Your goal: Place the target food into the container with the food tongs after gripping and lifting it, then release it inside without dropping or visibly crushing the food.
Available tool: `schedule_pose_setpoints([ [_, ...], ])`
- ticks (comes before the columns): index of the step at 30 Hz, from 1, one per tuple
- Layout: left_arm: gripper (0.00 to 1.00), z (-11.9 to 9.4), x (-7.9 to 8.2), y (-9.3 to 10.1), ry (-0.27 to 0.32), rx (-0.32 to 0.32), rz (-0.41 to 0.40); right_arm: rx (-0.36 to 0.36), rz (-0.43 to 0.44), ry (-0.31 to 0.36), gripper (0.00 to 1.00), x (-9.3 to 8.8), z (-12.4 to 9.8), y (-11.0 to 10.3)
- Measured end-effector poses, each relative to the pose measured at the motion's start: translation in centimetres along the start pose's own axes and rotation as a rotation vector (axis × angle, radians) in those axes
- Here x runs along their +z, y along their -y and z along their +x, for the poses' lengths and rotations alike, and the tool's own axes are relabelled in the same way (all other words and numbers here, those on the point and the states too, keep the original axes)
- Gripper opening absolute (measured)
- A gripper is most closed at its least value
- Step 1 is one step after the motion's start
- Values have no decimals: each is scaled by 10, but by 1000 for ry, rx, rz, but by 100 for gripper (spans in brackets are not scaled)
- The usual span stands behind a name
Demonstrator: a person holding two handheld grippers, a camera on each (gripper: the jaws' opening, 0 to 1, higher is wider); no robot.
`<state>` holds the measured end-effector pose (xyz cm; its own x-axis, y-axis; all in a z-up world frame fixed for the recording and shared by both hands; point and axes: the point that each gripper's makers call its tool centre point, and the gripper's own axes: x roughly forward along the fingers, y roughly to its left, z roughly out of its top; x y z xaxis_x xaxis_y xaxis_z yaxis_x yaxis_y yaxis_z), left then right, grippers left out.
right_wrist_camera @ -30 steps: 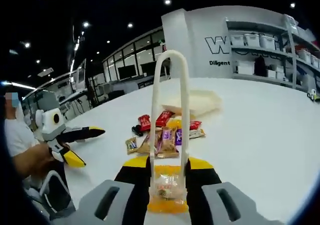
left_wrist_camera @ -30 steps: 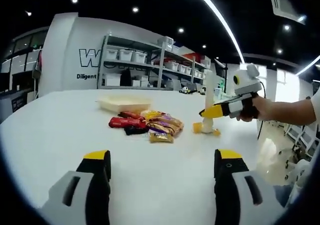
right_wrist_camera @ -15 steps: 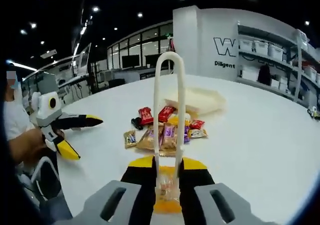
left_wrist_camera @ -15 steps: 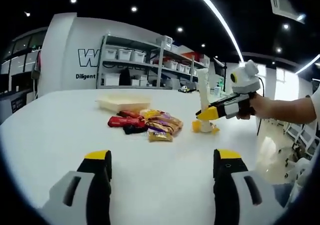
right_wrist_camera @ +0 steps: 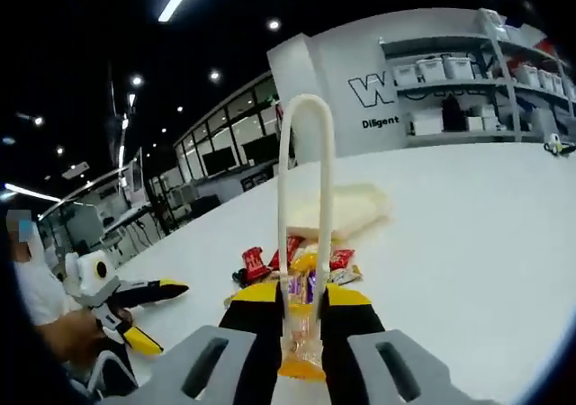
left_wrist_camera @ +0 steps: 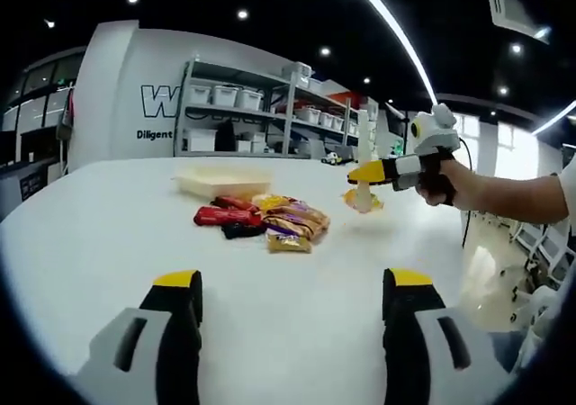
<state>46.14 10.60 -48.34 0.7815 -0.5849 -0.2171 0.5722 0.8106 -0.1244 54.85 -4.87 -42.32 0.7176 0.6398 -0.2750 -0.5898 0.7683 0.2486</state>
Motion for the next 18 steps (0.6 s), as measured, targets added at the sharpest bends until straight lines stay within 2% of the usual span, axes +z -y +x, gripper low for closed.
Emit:
schedule_pose_setpoints([
  [4,81,-1,3,0,20,0,0,8,-4,29,8,25,8,-1],
  [7,81,-1,2,-1,13,1,-4,13,-8,39,8,42,18,0],
  [11,81,-1,3,0,18,-2,0,4,-56,41,9,55,28,0],
  [18,82,-1,5,0,30,-5,3,0,-31,49,9,68,47,9],
])
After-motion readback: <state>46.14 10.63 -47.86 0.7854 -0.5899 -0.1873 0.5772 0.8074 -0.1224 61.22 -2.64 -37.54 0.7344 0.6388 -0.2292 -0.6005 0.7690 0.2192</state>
